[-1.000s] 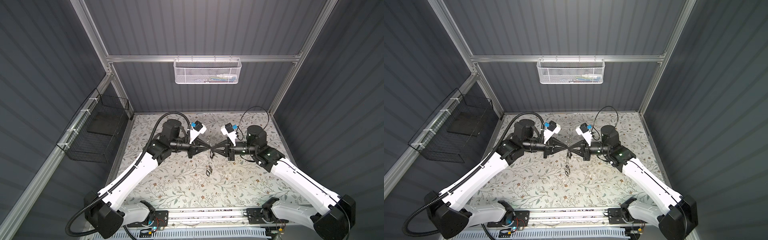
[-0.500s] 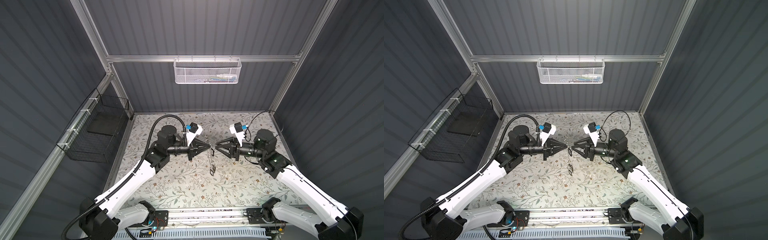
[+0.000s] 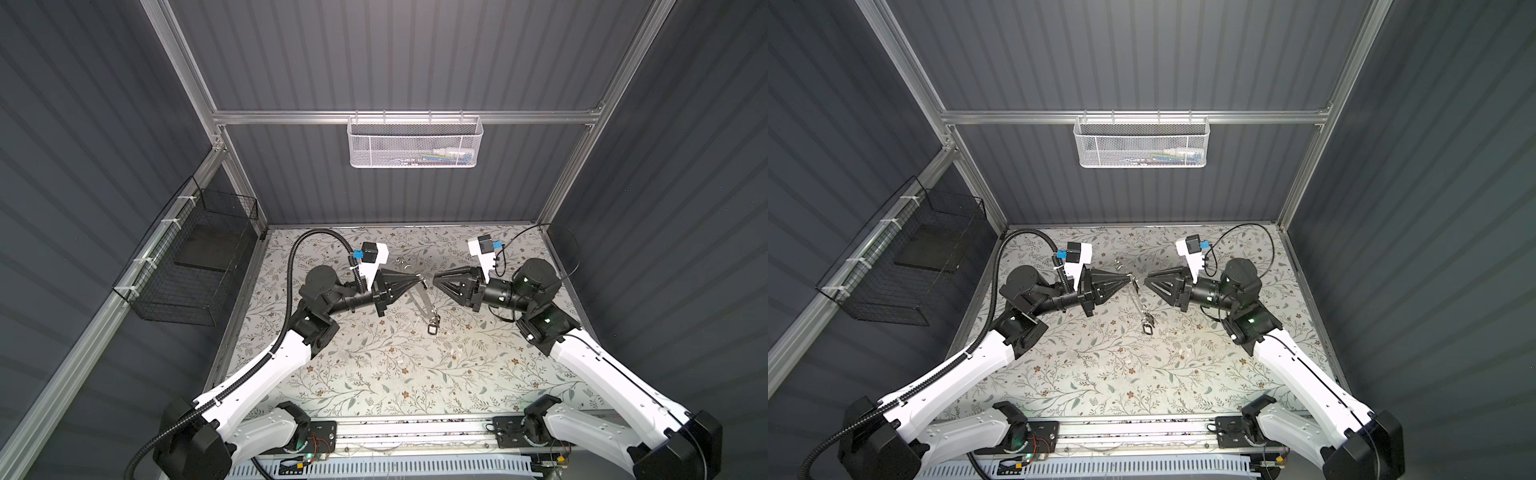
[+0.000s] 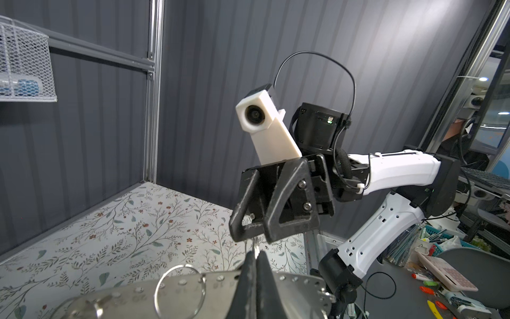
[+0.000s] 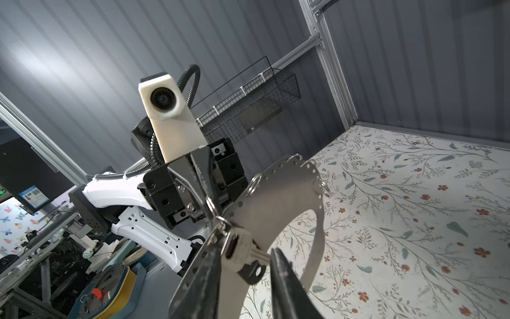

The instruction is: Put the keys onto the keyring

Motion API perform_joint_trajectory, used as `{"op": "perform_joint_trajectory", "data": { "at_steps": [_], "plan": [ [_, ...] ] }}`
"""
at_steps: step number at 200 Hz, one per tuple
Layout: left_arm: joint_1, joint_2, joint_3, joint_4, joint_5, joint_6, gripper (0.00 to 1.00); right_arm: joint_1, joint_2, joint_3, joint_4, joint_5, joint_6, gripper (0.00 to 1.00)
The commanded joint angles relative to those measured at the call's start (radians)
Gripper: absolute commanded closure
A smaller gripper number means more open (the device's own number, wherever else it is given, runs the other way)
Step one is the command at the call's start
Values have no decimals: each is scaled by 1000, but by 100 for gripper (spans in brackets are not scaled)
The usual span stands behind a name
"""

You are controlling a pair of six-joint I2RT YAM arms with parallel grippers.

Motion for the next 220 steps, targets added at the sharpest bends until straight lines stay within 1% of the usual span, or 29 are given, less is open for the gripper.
{"op": "perform_joint_trajectory", "data": {
  "at_steps": [1,31,49,52,83,107,132,192,208,220],
  "plan": [
    [-6,2,15,71,14,-23,100,-15,20,27,119,-50,91,68],
    [-6,9,46,2,19,-1,100,-16,54,35,193,-88,141,70],
    [-6,12,51,0,22,0,100,-16,62,40,217,-112,159,72],
    [-5,13,51,-2,22,-1,100,-16,88,40,221,-116,162,72],
    [-6,18,51,-4,20,-1,100,-15,118,40,258,-147,185,73],
    [-6,22,57,-9,18,-1,100,-14,134,35,305,-179,215,76],
    [-6,25,61,-17,14,1,100,-14,135,27,309,-192,216,79],
    [-6,24,72,-37,2,17,100,-14,130,3,311,-210,209,78],
    [-6,25,72,-37,5,16,100,-15,129,0,305,-211,204,81],
    [-7,26,73,-37,5,16,100,-14,125,0,300,-207,200,82]
  ]
}}
